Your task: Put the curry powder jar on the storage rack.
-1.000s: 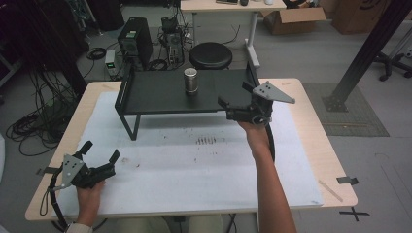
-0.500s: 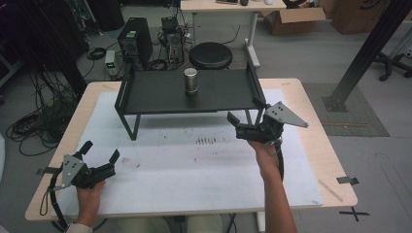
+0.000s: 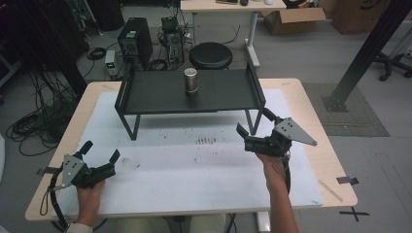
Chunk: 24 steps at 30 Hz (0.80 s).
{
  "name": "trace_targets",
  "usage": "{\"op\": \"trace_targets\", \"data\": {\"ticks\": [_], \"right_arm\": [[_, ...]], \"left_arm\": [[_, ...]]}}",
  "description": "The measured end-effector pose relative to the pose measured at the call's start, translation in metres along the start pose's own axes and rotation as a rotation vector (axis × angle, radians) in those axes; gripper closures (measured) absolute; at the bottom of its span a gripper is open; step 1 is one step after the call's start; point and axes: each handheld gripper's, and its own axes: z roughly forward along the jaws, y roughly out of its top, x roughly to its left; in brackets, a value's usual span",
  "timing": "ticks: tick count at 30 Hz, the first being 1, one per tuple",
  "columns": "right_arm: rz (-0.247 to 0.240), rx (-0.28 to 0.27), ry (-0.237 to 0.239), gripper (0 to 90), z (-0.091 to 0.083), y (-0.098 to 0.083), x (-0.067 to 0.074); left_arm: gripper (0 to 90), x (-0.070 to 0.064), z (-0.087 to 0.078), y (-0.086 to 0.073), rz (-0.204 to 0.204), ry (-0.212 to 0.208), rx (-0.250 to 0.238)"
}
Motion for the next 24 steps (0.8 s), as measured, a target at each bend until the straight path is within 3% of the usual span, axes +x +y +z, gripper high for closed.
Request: {"op": "trace_targets", "data": {"ticks": [13,24], "right_arm": [[0.017,-0.014,-0.031,0.0,-0.02,-0.022,-0.004],[0.027,0.009,-0.061,0.0,-0.03,-0.044,-0.006]], "left_arm": [[0.4,0.0,0.0,0.0,0.0,-0.001,0.0],[0.5,0.0,0.0,0.0,0.0,-0.001,-0.002]]}}
